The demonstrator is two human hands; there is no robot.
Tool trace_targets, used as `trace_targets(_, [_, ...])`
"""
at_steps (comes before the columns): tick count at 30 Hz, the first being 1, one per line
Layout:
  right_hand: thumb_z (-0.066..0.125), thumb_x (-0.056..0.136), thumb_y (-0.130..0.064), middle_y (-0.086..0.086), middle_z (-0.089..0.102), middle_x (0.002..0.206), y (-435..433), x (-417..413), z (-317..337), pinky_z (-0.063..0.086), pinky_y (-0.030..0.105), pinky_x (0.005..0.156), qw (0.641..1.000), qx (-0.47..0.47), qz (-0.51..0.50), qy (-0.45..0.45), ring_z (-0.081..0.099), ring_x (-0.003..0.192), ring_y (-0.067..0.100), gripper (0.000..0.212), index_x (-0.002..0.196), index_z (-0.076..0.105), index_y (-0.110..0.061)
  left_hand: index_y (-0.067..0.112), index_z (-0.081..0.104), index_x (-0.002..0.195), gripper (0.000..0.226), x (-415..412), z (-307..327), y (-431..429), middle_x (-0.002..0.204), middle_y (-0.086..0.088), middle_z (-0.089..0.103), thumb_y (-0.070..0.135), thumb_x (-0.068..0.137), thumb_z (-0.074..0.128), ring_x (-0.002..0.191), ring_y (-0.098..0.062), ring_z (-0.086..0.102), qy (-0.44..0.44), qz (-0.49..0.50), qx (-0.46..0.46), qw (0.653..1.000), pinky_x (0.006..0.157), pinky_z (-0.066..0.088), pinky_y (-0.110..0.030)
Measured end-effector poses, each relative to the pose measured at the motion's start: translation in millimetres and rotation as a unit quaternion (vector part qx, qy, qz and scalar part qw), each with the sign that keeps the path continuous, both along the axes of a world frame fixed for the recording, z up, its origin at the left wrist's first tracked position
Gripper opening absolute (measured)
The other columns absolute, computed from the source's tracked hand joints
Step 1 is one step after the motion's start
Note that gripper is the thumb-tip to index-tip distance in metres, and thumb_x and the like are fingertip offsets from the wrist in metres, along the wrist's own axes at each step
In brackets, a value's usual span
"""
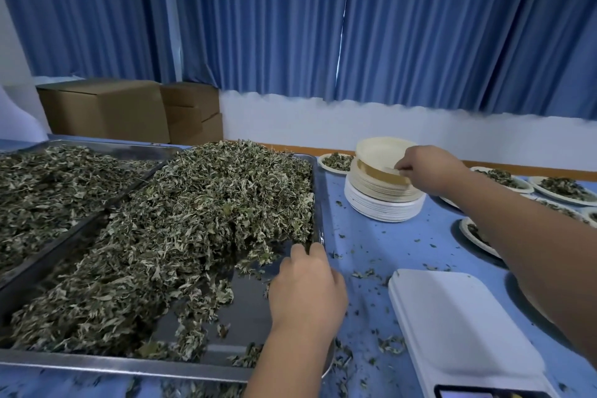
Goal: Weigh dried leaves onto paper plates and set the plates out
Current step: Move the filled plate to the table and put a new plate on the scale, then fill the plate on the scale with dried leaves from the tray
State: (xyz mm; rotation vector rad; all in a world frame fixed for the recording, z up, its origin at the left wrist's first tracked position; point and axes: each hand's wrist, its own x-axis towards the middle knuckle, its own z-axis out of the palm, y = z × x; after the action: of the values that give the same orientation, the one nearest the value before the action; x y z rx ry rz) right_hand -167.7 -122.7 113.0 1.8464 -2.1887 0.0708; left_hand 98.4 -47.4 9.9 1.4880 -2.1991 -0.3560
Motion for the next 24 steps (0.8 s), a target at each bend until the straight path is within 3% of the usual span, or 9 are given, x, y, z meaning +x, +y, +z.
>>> trace_targets(6, [0.051,0.097,-0.014,0.008,0.061,0.098,56,17,-2,0.045,0.039,0.080,0.994,-0.068,0.071,-0.043,0.055,0.092,0.028,0.022,0.102,0.072,-0.007,0.021,0.048,0.127,0.032,3,2,1,0.118,-0.002,0.048,0.033,0.098,0.041,0.100,-0.021,0.054,0.005,0.008,0.003,1.000,0.078,0.052,-0.037])
trace_targets(9, [0.056,0.096,-0.013,0.005,0.059,0.092,119,32,-23,0.040,0.034,0.068,0.983,-0.114,0.112,-0.093,0.056,0.082,0.027,0.020,0.105,0.072,-0.010,0.020,0.048,0.128,0.033,4,3,5,0.118,-0.002,0.048,0.033,0.098,0.040,0.099,-0.021,0.054,-0.003,0.009,-0.009,1.000,0.073,0.048,-0.034])
trace_targets(13, [0.058,0.095,-0.015,-0.008,0.053,0.089,201,46,-54,0.049,0.037,0.064,0.985,-0.075,0.119,-0.099,0.058,0.073,0.019,0.023,0.114,0.071,-0.017,0.021,0.050,0.129,0.035,9,0,11,0.119,-0.002,0.049,0.035,0.099,0.040,0.102,-0.022,0.054,-0.014,0.013,-0.018,1.000,0.069,0.043,-0.032])
trace_targets(17, [0.043,0.101,-0.027,-0.016,0.049,0.107,245,43,-67,0.048,0.030,0.075,0.992,0.008,0.093,-0.082,0.058,0.086,0.013,0.030,0.124,0.061,-0.032,0.020,0.052,0.125,0.033,14,-1,16,0.115,-0.002,0.050,0.037,0.098,0.041,0.101,-0.023,0.055,-0.015,0.016,-0.017,1.000,0.073,0.049,-0.036])
trace_targets(24, [0.037,0.102,-0.031,-0.024,0.046,0.118,272,47,-74,0.048,0.029,0.078,0.993,0.032,0.101,-0.045,0.057,0.094,0.008,0.033,0.127,0.056,-0.043,0.019,0.054,0.122,0.031,14,-1,22,0.103,-0.001,0.047,0.036,0.099,0.042,0.091,-0.024,0.055,-0.010,0.008,-0.022,1.000,0.073,0.050,-0.036])
